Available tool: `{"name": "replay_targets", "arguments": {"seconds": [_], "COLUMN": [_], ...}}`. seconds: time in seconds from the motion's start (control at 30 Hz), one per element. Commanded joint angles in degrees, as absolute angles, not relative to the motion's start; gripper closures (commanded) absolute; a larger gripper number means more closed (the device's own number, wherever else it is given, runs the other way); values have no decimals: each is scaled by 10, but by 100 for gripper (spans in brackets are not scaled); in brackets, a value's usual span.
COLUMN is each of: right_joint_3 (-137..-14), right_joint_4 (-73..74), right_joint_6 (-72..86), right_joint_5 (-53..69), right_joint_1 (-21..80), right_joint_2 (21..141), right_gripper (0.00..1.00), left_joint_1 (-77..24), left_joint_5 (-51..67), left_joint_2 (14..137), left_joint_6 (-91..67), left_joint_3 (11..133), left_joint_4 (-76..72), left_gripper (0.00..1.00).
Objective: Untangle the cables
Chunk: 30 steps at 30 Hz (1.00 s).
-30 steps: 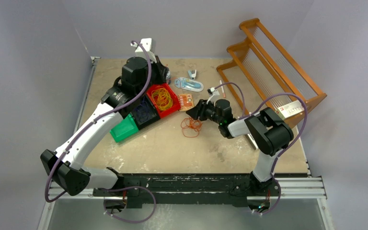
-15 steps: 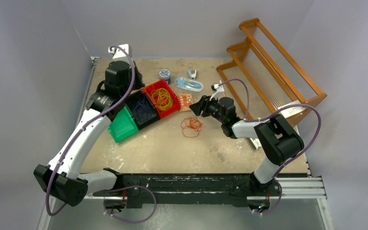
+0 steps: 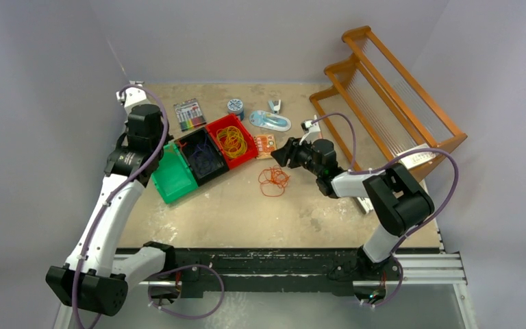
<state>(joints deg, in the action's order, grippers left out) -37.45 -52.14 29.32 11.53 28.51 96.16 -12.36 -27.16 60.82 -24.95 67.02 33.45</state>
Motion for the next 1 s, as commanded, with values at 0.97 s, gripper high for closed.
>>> {"name": "replay_targets", "arguments": {"seconds": [0.97], "right_joint_3": [-391], "right_joint_4": [-532], "right_joint_6": [289], "right_joint_5": [126], "right_joint_1": [287], "right_joint_2": [976], "right_gripper": [46], "left_joint_1": [-49], "left_joint_5": [-290], "left_joint_2": [697], "left_joint_6": [-314], "left_joint_3": [537], "left_joint_4": [280], "left_gripper": [100]}}
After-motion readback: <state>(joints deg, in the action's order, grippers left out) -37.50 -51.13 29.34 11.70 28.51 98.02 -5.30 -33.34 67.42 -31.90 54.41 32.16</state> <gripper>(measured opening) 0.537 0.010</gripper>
